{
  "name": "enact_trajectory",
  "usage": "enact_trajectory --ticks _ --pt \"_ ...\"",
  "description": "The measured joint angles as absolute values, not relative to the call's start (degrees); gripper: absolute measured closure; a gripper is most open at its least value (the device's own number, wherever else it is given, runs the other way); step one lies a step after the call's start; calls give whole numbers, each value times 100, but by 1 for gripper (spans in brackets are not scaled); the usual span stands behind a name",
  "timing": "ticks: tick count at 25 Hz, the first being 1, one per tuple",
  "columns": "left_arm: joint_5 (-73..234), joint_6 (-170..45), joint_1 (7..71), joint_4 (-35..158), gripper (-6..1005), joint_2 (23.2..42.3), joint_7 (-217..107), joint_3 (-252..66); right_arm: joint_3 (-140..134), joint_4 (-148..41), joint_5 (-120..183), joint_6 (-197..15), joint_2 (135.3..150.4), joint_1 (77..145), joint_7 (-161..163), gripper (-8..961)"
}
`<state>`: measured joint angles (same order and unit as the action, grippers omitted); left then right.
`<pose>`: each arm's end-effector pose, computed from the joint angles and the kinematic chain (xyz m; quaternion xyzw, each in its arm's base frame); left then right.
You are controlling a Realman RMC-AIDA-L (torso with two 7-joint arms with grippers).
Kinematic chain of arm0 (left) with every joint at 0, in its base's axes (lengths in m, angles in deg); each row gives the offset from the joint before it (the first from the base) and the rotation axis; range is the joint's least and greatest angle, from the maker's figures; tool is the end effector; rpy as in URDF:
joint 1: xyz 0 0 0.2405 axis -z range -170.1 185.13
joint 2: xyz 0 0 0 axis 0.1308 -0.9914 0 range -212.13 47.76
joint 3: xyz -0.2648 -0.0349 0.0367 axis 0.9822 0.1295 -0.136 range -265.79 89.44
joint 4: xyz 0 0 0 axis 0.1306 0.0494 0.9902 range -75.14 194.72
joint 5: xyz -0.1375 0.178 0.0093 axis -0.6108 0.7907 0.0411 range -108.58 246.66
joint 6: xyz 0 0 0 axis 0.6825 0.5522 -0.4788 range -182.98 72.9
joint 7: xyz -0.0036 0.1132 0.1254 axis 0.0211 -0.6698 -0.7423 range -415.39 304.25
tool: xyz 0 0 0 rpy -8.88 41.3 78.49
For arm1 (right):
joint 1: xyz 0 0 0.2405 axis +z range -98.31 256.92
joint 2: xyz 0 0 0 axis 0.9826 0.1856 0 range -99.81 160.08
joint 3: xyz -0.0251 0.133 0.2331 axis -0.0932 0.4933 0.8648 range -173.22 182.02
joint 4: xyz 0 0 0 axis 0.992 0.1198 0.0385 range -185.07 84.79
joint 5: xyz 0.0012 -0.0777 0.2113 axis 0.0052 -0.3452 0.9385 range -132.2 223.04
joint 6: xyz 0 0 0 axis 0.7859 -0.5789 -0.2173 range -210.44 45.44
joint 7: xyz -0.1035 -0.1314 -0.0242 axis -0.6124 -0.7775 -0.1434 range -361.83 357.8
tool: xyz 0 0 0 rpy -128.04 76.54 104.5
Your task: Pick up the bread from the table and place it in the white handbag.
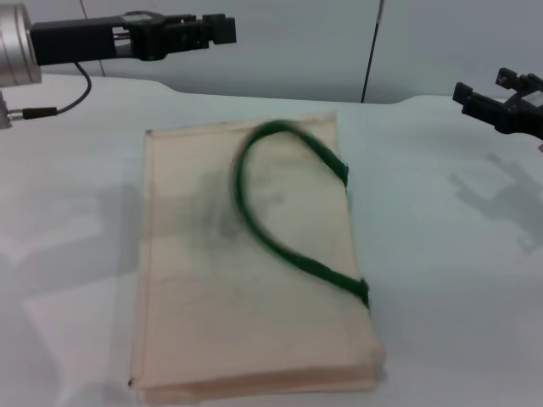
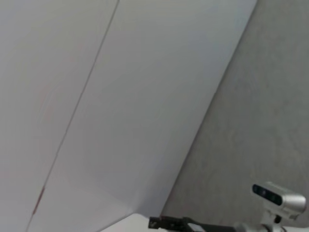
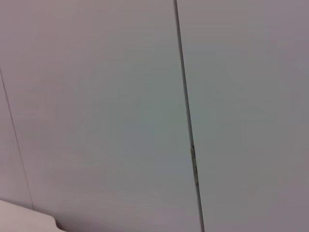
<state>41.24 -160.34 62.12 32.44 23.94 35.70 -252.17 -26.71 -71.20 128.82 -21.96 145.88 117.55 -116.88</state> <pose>-0.2027 0.4330 0.0812 -0.8910 -0.2724 -0.3519 0.0894 0.2926 0.4525 0.0011 -0.8398 0.2671 0.2781 0.3822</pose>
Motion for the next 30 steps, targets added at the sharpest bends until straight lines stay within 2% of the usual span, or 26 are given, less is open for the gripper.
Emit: enact_trajectory --ticks 9,13,18,20,21,24,30 --pt "4107 -15780 6225 3242 503 2451 3561 -25218 -2671 -7123 12888 -2250 14598 11733 -11689 62" --pt "3698 -15675 6160 3232 364 2649 2618 -25217 -2564 -7060 12902 -2333 14604 11723 -11801 62" --pt "2828 -15301 5908 3223 136 2966 1463 -25203 -2115 -6381 13619 -2155 14613 11761 -13131 62" --pt "2457 -15069 5785 3221 128 3126 1088 -25194 -2089 -6049 14163 -2120 14619 11770 -13798 62" --pt "2062 -14818 5669 3228 125 3279 687 -25184 -2087 -5936 14391 -2114 14626 11772 -14070 62" --pt "1469 -14451 5467 3445 113 3438 -65 -25166 -2085 -5599 15082 -2023 14646 11768 -14860 62" --pt "101 -13793 4936 4870 113 3441 -1420 -25147 -1984 -4830 16334 -1426 14671 11707 -16392 62"
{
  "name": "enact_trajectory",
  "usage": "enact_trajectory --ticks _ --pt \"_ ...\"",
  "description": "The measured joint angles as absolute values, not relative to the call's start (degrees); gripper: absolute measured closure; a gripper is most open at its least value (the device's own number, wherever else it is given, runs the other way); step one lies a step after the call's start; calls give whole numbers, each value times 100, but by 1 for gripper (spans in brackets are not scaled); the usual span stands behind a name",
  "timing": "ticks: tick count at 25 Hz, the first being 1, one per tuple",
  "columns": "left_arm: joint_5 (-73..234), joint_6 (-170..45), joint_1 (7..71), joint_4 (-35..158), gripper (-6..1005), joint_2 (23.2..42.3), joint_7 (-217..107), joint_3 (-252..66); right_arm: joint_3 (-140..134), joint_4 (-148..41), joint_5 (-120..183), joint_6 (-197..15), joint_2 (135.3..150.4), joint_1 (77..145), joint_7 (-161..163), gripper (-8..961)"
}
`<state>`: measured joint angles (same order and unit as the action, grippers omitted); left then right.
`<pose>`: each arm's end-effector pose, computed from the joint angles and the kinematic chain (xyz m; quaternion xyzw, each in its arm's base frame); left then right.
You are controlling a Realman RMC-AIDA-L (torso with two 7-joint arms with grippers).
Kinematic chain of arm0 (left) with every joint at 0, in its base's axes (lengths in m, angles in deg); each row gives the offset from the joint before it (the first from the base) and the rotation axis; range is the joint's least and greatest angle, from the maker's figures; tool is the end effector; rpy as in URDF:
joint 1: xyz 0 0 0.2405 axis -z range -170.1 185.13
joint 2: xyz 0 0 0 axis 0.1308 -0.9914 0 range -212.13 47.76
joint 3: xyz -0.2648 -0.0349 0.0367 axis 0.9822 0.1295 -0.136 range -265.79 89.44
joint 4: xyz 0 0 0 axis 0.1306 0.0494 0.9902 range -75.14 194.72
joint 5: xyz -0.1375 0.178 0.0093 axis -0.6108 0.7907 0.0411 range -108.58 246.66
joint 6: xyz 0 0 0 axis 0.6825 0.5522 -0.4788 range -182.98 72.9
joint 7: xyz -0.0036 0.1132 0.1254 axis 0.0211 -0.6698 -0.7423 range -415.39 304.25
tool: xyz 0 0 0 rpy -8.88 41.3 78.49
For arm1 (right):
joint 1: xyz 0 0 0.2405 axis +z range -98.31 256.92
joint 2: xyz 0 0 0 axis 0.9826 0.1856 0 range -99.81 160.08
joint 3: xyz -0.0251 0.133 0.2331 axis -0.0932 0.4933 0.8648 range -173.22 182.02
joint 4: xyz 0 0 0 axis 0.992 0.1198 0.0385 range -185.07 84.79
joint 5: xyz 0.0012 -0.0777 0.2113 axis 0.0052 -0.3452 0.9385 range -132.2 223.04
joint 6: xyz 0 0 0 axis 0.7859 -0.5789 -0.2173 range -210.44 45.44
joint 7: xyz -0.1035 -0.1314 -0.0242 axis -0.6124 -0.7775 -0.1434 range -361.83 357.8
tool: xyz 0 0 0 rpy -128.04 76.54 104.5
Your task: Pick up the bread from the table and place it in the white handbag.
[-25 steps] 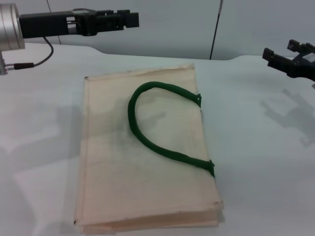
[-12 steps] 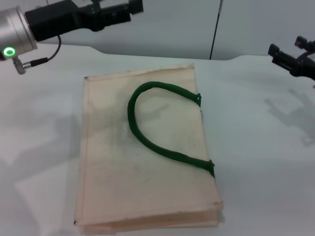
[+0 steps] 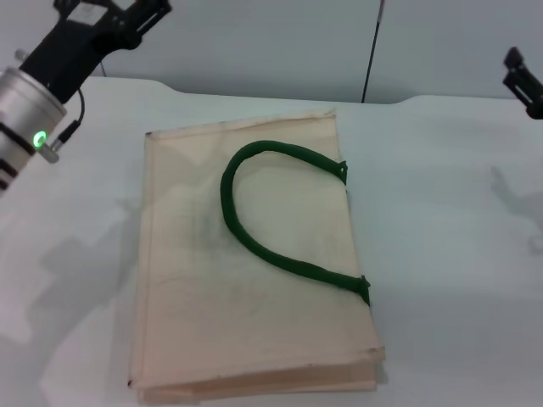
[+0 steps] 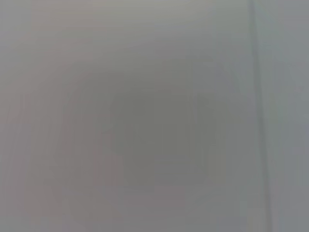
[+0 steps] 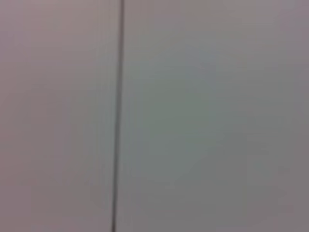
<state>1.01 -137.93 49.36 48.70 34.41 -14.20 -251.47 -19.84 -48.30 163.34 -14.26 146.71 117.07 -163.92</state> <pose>-0.2567 0.4353 0.0342 -0.7401 -0.1513 -0.4632 0.4634 0.3026 0.4278 -0.0084 -0.7265 0.1912 0.3386 0.5666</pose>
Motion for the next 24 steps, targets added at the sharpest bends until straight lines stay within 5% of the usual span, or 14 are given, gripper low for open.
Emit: enact_trajectory --ticks 24 --pt "-770 -13682 4672 5950 113 3427 -2372 -25167 -1863 -4606 16619 -1447 14676 11756 -16393 62"
